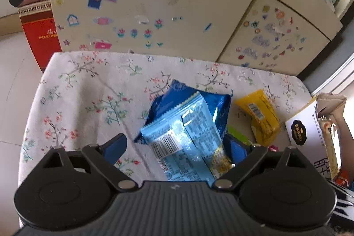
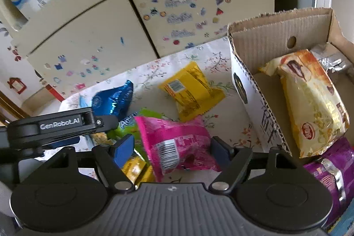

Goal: Organize snacks
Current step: 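Grasp the light-blue stick packet with the left gripper while the right grasps the pink packet, then lift the light-blue stick packet with the left gripper while the right carries the pink packet to the box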

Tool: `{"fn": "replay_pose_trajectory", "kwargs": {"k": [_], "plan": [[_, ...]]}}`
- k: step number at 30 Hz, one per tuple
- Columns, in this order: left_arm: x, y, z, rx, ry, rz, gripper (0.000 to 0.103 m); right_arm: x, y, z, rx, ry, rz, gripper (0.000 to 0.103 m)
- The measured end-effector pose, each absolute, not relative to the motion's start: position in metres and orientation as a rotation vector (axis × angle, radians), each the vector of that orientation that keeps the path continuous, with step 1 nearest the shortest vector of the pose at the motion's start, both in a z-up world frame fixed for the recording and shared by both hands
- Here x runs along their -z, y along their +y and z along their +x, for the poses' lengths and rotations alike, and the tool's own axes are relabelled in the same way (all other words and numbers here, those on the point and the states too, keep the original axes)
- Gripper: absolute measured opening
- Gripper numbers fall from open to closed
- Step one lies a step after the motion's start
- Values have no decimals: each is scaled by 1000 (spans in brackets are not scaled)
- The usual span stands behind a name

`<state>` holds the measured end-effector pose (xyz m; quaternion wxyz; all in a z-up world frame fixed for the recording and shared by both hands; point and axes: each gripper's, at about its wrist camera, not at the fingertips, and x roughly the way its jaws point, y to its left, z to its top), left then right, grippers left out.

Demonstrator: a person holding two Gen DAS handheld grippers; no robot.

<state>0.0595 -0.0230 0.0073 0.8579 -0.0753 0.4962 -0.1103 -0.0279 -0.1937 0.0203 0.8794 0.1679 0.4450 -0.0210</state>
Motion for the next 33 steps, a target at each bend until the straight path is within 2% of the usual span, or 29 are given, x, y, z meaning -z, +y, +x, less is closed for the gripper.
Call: {"fn": "replay_pose_trajectory", "kwargs": {"k": [4,6,7,9,14,15,16,18,26,29,33], "plan": [[-6,-24,58,227,1055,-157,89,-13,-193,-24,46,937,352,79],[-5,-24,57,238,1068,-158,76,-9,-195,-23,40,942,381,69],[-5,-24,56,243,1072,-162,76,-8,-197,-24,36,940,401,66],[-5,-21,54,251,1073,-187,68,-9,-200,-24,19,941,421,57],[-10,-19,51,276,1072,-212,53,-14,-197,-29,-5,934,421,50],[-12,-19,49,277,1066,-203,51,-16,-196,-30,-5,931,416,45],[-14,-19,48,276,1057,-192,49,-18,-197,-31,-5,926,416,44],[-17,-18,46,279,1044,-183,40,-22,-198,-33,-6,919,419,41],[-22,-10,41,293,1022,-158,35,-32,-194,-38,3,915,395,39],[-19,-7,40,292,1025,-144,41,-40,-190,-41,-14,917,372,39],[-17,-4,36,299,1020,-136,41,-52,-180,-46,-52,923,329,39]]}}
